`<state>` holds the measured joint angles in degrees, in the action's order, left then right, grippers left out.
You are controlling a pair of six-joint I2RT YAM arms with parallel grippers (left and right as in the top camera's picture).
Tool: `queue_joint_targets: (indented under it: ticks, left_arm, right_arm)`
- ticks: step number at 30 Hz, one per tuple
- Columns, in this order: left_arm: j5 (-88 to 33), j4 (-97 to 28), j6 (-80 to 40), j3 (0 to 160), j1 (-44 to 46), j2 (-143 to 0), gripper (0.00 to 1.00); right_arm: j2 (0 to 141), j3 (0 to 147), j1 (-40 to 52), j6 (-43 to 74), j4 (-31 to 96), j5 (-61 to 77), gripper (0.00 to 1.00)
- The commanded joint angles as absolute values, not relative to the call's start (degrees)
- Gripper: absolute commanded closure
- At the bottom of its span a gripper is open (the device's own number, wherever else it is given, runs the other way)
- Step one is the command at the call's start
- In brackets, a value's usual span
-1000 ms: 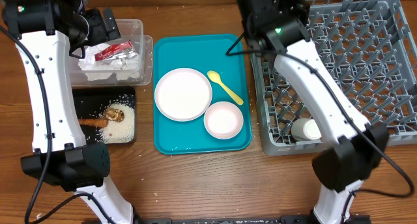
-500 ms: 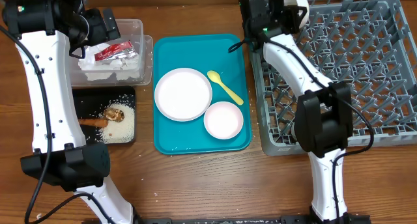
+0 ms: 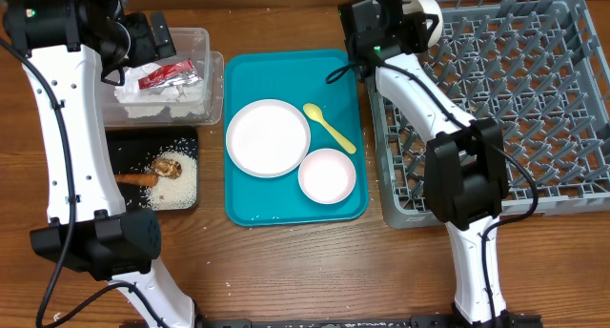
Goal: Sort waste into correct bins and load items into the dishwasher
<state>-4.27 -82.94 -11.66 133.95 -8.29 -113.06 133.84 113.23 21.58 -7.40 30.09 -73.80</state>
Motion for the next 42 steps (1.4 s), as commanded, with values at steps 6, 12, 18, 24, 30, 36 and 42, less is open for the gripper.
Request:
queue_joint_targets:
  ticks: [6,12,18,24,30,36,42]
  left_arm:
    - [-4.1,-82.9,-11.8,133.9,-8.6,-113.1,0.0]
    - [-4.1,-82.9,-11.8,133.9,-8.6,-113.1,0.0]
    - [-4.1,-82.9,-11.8,133.9,-8.6,-113.1,0.0]
    - [-4.1,-82.9,-11.8,133.9,-8.6,-113.1,0.0]
    - [-4.1,-82.9,-11.8,133.9,-8.6,-113.1,0.0]
    - [-4.1,-82.9,-11.8,133.9,-8.6,-113.1,0.0]
    - [-4.1,-82.9,-11.8,133.9,-8.6,-113.1,0.0]
  right_arm:
    - [135.6,113.2,24.5,-7.3,36.3,-73.2,0.69]
    - [135.6,113.2,28.9,-7.3,36.6,-73.2,0.39]
    - [133.7,113.4,30.9,-6.7,36.9,-72.9,0.18]
    - [122.7,113.4,30.9,-1.4,47.3,-54.0,0.07]
    - [110.5,113.4,30.9,-1.3,66.6,-6.5,0.07]
    - [108.2,111.0,31.2,3.4,78.1,16.6,0.22]
    - [108.2,97.8,34.0,30.3,78.3,6.2,0.42]
